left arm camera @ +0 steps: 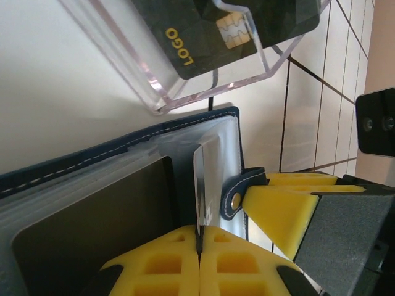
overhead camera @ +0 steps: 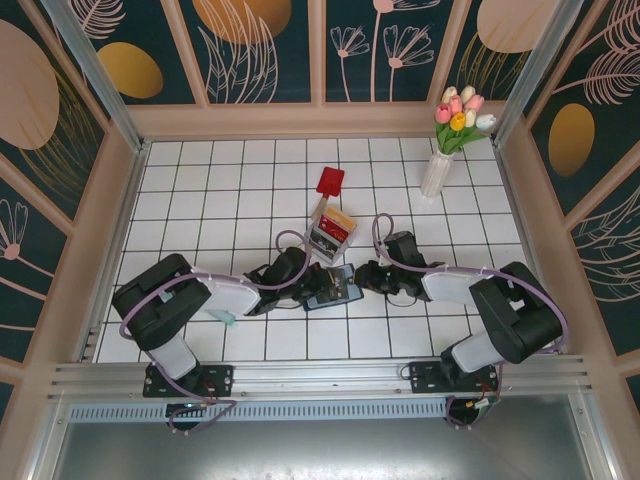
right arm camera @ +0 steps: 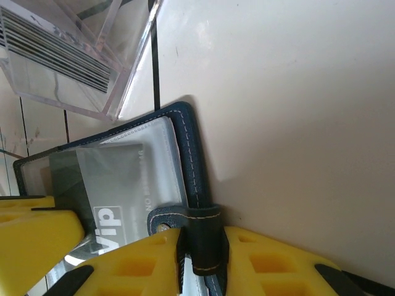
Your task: Put the credit cards into the card holder
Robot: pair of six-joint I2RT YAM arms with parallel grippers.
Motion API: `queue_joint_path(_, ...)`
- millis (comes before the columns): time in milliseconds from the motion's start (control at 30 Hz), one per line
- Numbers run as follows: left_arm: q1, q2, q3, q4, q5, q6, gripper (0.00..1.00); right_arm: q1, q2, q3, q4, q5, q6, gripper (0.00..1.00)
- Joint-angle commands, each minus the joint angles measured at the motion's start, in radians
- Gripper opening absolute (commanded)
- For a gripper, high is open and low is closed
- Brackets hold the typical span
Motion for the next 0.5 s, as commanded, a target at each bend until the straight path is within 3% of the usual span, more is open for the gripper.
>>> queue_joint_path(0, -0.022, 0.036, 0.055, -0.036, 0.023, 0.025, 0.10, 0.041, 0.018, -0.018, 0.015, -0.046, 0.021, 0.24)
queue_joint_path(233, -0.035, 0.056, 0.092, -0.098, 0.015, 0.049, 0.20, 0.044, -0.003, -0.030, 0.026, -0.059, 0.041, 0.23)
queue_joint_path(467, -0.034, 0.008, 0.116, -0.257, -0.073, 0.097, 0.26, 0.044, -0.011, -0.025, 0.004, -0.035, 0.039, 0.23)
